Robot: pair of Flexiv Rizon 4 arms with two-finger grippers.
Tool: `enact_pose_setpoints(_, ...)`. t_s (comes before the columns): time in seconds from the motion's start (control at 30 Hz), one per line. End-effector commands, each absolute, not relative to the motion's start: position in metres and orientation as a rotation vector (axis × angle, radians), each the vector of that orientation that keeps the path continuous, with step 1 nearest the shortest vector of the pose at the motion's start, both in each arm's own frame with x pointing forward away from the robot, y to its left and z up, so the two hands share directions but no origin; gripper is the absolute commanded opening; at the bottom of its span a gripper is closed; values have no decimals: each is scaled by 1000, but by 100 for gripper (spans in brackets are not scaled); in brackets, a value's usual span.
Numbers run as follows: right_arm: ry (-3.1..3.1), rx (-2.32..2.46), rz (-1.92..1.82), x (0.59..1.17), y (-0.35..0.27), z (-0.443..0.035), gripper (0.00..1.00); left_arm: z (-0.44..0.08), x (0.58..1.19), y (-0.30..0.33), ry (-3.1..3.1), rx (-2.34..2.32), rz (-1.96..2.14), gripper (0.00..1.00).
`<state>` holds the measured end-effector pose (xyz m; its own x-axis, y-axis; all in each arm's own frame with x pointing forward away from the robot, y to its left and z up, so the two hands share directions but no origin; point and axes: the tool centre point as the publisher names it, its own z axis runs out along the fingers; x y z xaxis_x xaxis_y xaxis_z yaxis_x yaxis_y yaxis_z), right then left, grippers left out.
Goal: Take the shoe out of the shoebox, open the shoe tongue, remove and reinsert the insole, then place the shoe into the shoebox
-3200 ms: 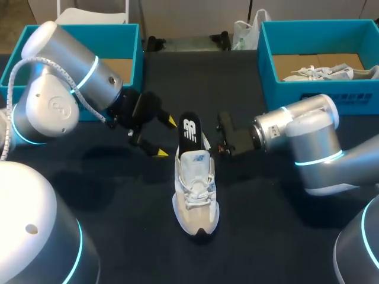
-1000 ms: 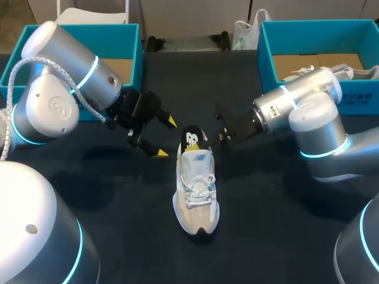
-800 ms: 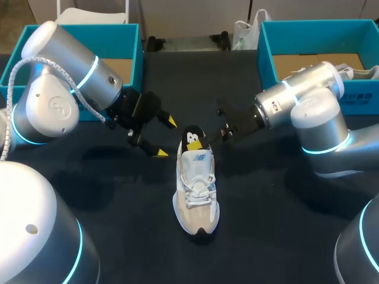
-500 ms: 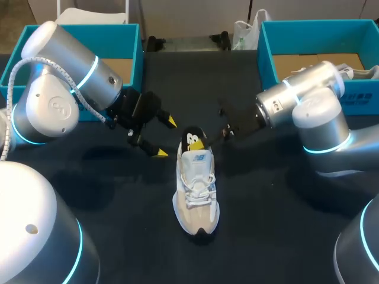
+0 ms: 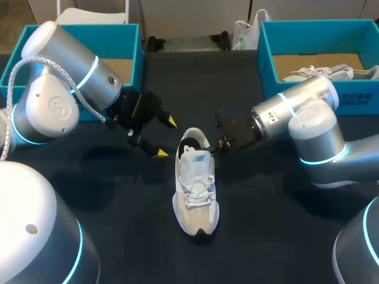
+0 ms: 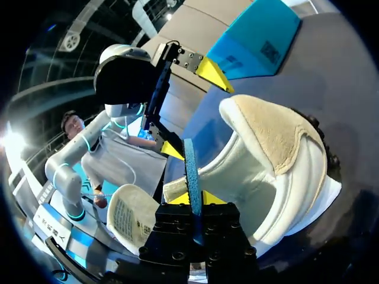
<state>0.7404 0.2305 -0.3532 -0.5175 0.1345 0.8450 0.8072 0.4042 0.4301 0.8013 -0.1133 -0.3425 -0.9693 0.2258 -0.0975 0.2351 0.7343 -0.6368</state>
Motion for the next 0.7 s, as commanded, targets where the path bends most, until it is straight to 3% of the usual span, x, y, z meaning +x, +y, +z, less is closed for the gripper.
enact_pose_setpoints(0.03, -1925, -805, -1131, 742, 234, -353, 13, -342, 802, -114, 2915, 388, -1066, 100)
enact_pose_setpoints(0.1, -1938, -804, -1135, 743, 234, -350, 27, -342, 802, -114, 2915, 388, -1066, 100)
enact_pose_setpoints(0.7, -2015, -782, -1148, 756, 237, -328, 40, -342, 802, -114, 2915, 388, -1066, 100)
